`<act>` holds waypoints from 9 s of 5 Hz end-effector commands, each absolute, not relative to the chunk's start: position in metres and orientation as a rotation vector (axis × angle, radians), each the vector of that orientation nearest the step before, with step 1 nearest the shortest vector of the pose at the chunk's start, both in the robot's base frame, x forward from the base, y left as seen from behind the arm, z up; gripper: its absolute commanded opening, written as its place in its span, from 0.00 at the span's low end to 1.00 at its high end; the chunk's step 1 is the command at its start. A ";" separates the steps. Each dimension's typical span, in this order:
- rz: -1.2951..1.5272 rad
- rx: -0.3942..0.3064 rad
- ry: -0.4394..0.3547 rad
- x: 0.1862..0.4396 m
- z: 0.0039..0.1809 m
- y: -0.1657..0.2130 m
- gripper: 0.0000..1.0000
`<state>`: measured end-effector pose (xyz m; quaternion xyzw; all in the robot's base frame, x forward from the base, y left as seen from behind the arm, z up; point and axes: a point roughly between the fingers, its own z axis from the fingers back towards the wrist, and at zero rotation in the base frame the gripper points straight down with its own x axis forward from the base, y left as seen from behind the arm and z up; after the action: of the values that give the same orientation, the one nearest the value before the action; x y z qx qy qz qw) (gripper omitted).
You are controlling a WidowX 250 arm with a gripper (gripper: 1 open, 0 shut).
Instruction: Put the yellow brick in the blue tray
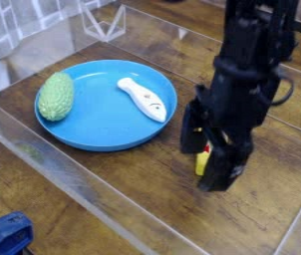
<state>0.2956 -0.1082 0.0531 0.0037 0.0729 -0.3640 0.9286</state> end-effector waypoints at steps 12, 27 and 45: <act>-0.486 0.036 0.015 0.328 0.035 -0.108 0.00; -0.864 0.042 -0.099 0.322 -0.021 -0.108 1.00; -1.337 -0.161 -0.109 0.259 0.025 -0.168 0.00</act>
<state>0.2603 -0.1602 0.0168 -0.0766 -0.0386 -0.6097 0.7879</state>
